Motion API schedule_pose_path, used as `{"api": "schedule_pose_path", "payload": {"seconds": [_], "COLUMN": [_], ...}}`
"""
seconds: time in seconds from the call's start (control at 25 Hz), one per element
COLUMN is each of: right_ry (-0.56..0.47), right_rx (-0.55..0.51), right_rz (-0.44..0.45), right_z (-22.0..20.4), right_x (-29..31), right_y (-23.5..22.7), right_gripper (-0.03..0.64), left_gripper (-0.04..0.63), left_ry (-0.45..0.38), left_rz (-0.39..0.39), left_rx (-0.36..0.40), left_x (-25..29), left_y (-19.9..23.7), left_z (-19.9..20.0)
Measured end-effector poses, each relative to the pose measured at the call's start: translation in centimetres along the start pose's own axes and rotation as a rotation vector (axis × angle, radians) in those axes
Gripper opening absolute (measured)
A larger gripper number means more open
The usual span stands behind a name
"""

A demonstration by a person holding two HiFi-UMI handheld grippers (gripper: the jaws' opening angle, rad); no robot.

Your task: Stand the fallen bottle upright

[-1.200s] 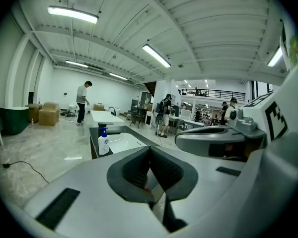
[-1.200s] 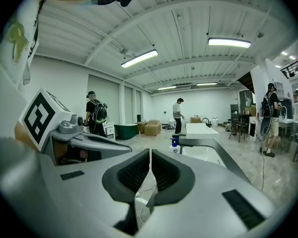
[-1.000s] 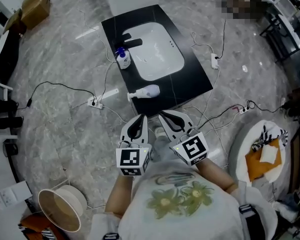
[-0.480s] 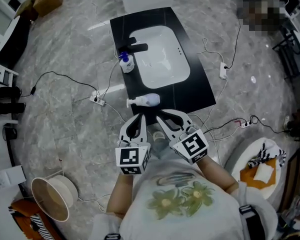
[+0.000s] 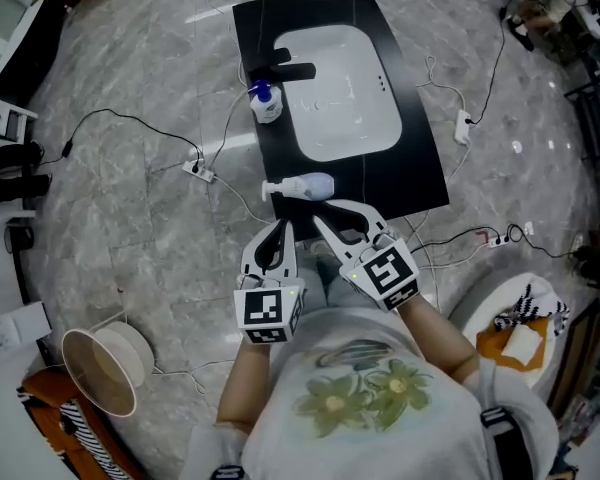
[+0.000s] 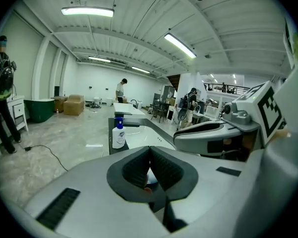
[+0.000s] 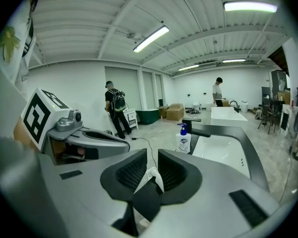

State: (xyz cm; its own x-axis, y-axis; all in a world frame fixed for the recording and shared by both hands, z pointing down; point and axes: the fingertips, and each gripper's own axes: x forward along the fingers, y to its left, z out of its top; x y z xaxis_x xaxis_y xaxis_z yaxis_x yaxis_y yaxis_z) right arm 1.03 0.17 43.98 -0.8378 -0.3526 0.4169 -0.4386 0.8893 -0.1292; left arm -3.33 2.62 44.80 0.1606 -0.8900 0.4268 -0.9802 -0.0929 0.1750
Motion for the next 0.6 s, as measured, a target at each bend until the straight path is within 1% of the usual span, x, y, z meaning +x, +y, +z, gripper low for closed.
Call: {"api": "schedule_pose_path", "payload": {"seconds": [0.12, 0.2, 0.24, 0.44, 0.6], "right_ry": [0.022, 0.034, 0.040, 0.077, 0.156], "right_rx": [0.001, -0.004, -0.011, -0.042, -0.060], "right_rz": [0.018, 0.037, 0.044, 0.075, 0.156], "right_z": [0.3, 0.8, 1.0, 1.4, 0.3], "right_x": [1.9, 2.9, 3.4, 6.2, 7.9], "right_y": [0.0, 0.2, 0.3, 0.4, 1.3], "right_gripper": [0.068, 0.121, 0.129, 0.144, 0.155], "left_gripper": [0.015, 0.015, 0.015, 0.015, 0.015], "left_ry": [0.027, 0.039, 0.038, 0.036, 0.042], "left_rz": [0.016, 0.015, 0.013, 0.034, 0.033], "left_rx": [-0.014, -0.018, -0.015, 0.000, -0.003], "left_x": [0.8, 1.0, 1.1, 2.1, 2.6], "left_y": [2.3, 3.6, 4.2, 7.2, 8.6], "left_z": [-0.2, 0.3, 0.7, 1.7, 1.8]}}
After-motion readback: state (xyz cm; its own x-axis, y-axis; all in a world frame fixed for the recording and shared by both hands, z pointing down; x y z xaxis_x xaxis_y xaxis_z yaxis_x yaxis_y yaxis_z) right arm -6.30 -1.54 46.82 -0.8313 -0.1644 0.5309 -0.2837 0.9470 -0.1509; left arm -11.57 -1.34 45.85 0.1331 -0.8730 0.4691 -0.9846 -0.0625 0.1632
